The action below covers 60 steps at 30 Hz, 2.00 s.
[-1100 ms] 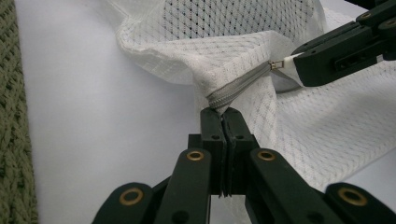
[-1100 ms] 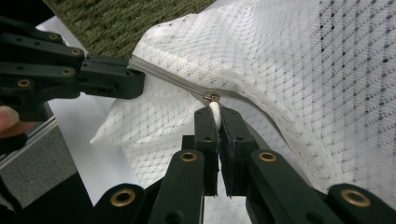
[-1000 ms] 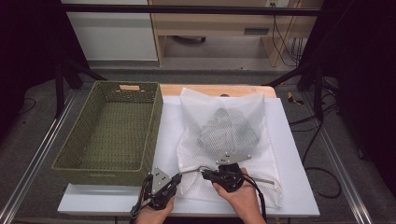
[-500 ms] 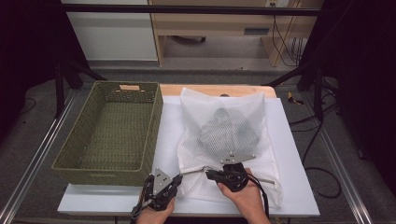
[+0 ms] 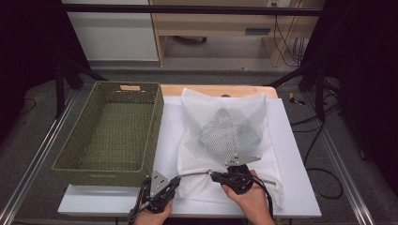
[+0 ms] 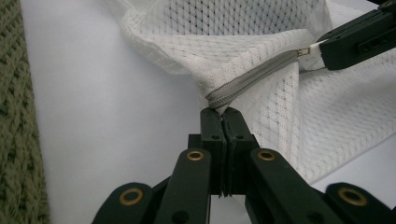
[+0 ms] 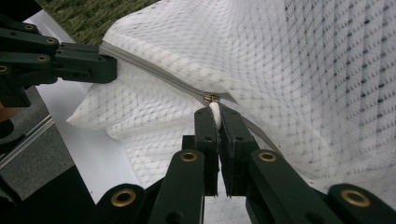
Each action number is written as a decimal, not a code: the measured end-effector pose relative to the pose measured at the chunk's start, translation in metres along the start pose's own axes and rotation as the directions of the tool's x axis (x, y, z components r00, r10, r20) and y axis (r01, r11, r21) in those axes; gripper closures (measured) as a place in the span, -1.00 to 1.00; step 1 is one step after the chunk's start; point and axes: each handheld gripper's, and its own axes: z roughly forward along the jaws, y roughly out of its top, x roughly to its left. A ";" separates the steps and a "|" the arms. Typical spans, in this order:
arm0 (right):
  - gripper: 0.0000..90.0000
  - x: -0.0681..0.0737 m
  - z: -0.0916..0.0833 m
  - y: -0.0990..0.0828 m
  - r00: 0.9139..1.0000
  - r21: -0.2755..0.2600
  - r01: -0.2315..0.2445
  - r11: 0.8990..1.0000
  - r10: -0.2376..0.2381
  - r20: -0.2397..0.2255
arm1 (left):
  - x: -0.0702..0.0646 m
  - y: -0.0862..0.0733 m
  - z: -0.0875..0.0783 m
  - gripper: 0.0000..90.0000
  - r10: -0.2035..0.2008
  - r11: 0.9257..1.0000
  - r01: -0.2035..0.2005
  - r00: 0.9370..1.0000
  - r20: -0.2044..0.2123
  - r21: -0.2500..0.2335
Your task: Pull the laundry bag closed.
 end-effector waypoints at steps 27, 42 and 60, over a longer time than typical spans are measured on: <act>0.93 -0.020 -0.020 -0.016 0.998 0.007 -0.041 0.999 0.041 0.055 | 0.006 -0.005 0.000 0.97 0.001 1.000 -0.001 1.000 -0.025 0.019; 0.93 -0.030 -0.036 -0.026 0.994 -0.006 -0.071 0.997 0.071 0.079 | 0.008 -0.005 -0.001 0.97 -0.007 1.000 0.008 0.999 -0.034 0.018; 0.93 -0.044 -0.052 -0.038 0.989 -0.012 -0.091 0.996 0.092 0.114 | 0.008 -0.006 -0.002 0.97 -0.009 1.000 0.010 0.999 -0.040 0.020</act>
